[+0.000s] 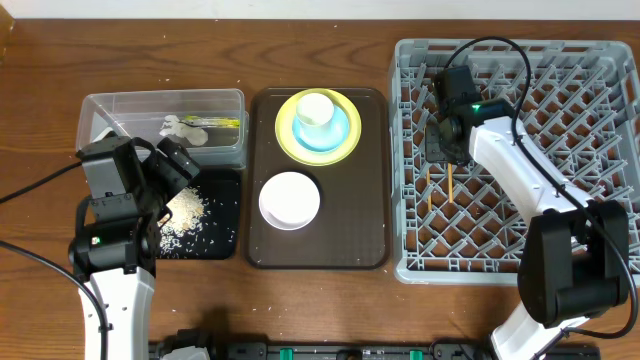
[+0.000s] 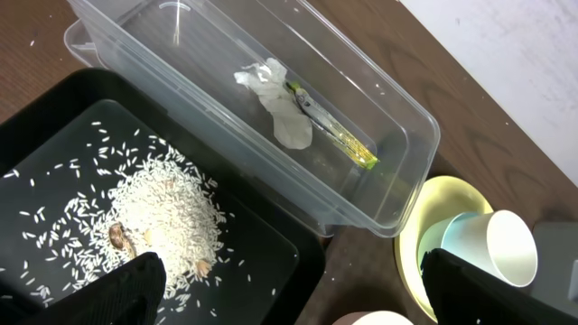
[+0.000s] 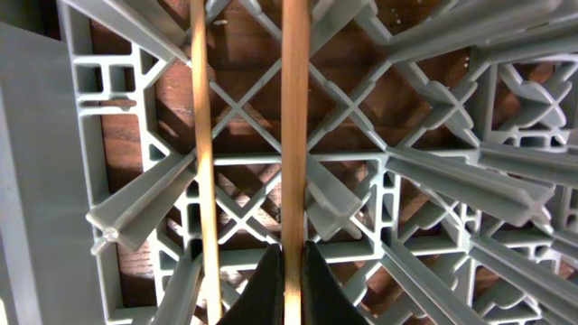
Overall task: Sort waste into correct bins and load items into the dishwasher rack
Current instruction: 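Open the right gripper and lift it away from the chopstick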
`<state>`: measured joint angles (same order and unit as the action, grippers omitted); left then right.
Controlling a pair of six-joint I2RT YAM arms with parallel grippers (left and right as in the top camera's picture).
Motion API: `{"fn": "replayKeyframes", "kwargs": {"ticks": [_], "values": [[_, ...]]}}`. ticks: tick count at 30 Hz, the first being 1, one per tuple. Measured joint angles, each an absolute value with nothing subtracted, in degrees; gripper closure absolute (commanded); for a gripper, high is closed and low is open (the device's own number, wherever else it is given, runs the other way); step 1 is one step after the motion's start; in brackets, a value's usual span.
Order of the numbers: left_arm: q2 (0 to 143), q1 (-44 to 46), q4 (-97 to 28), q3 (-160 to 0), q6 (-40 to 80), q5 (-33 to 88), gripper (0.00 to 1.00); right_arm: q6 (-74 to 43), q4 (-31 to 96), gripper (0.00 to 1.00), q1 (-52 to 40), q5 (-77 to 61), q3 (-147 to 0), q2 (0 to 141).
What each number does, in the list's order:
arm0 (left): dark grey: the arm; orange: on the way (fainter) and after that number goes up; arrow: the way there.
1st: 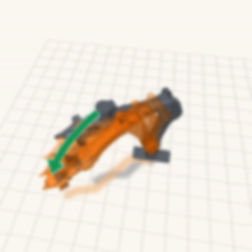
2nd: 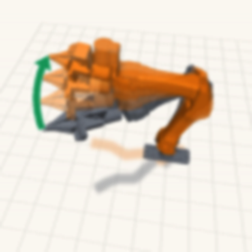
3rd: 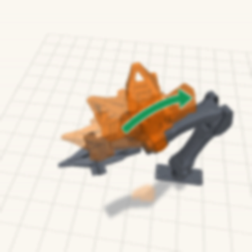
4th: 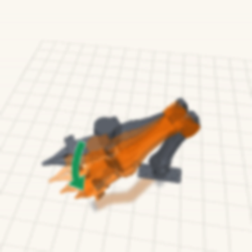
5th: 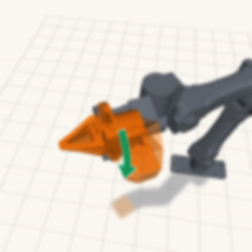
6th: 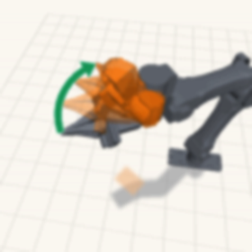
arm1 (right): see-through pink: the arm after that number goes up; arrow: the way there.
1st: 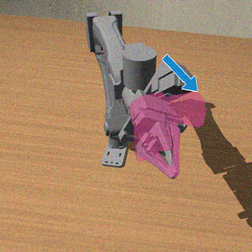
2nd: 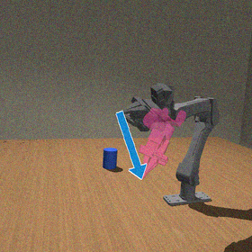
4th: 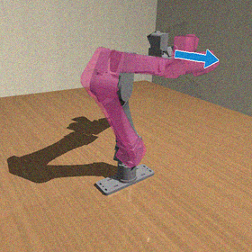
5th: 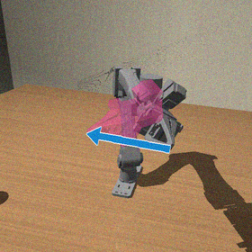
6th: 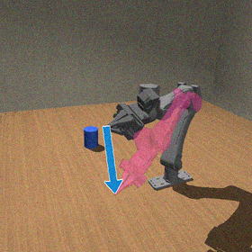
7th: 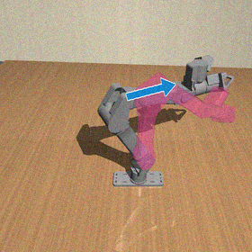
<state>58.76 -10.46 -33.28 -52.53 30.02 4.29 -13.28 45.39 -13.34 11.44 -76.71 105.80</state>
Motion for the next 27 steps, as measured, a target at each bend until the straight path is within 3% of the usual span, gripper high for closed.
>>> {"fn": "replayKeyframes", "kwargs": {"ticks": [2,4,18,27], "values": [[58.8,-10.5,-33.3,-52.5,30.0,4.3,0.07,-13.2,45.2,0.8,-13.3,11.4,-76.6,105.8],[58.8,-10.5,-33.3,-52.5,30.0,4.3,0.07,-13.1,45.2,0.77,-13.3,11.5,-76.6,105.8],[58.8,-10.5,-33.3,-52.5,30.0,4.3,0.07,-13.0,46.9,0.76,-13.3,11.4,-77.3,105.8],[58.8,-10.5,-33.3,-52.5,30.0,4.3,0.06,-13.0,56.5,0.73,-13.7,4.2,-91.3,105.8]]}}
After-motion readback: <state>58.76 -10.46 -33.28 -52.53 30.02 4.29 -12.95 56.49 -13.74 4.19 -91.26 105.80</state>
